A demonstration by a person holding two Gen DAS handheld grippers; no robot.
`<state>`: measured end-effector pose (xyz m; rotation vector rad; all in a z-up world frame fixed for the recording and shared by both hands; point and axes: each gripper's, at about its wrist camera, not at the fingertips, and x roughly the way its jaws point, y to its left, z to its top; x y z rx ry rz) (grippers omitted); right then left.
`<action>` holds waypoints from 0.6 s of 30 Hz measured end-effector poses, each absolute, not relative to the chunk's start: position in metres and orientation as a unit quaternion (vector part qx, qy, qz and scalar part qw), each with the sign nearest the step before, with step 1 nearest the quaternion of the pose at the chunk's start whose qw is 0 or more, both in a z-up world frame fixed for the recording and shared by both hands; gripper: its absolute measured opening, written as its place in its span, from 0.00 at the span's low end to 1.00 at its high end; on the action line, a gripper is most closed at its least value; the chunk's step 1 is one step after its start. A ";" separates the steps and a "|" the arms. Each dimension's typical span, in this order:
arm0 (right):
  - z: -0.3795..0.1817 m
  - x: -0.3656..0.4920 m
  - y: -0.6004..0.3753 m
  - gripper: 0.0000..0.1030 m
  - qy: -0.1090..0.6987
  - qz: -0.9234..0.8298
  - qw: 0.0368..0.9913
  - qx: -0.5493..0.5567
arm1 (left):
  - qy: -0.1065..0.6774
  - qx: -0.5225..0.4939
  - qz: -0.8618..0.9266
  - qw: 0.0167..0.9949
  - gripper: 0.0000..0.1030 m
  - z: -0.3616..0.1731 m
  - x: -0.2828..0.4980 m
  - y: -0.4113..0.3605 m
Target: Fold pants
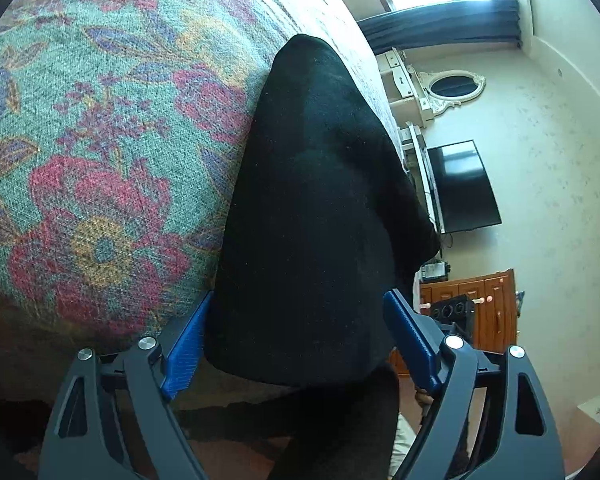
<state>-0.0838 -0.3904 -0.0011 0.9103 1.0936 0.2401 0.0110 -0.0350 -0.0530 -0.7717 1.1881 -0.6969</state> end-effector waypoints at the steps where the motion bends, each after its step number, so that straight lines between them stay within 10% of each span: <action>1: 0.000 -0.085 -0.392 0.36 0.498 0.112 0.751 0.420 | 0.537 -0.329 -0.307 0.714 0.64 -0.050 0.012 -0.037; 8: 0.000 -0.079 -0.402 0.31 0.494 0.118 0.754 0.416 | 0.532 -0.287 -0.296 0.740 0.46 -0.046 0.006 -0.041; 15: 0.025 -0.086 -0.423 0.78 0.468 0.092 0.788 0.389 | 0.508 -0.232 -0.302 0.773 0.55 -0.017 0.002 -0.050; 18: 0.034 -0.076 -0.435 0.82 0.446 0.097 0.801 0.388 | 0.464 -0.214 -0.329 0.794 0.74 -0.001 0.008 -0.047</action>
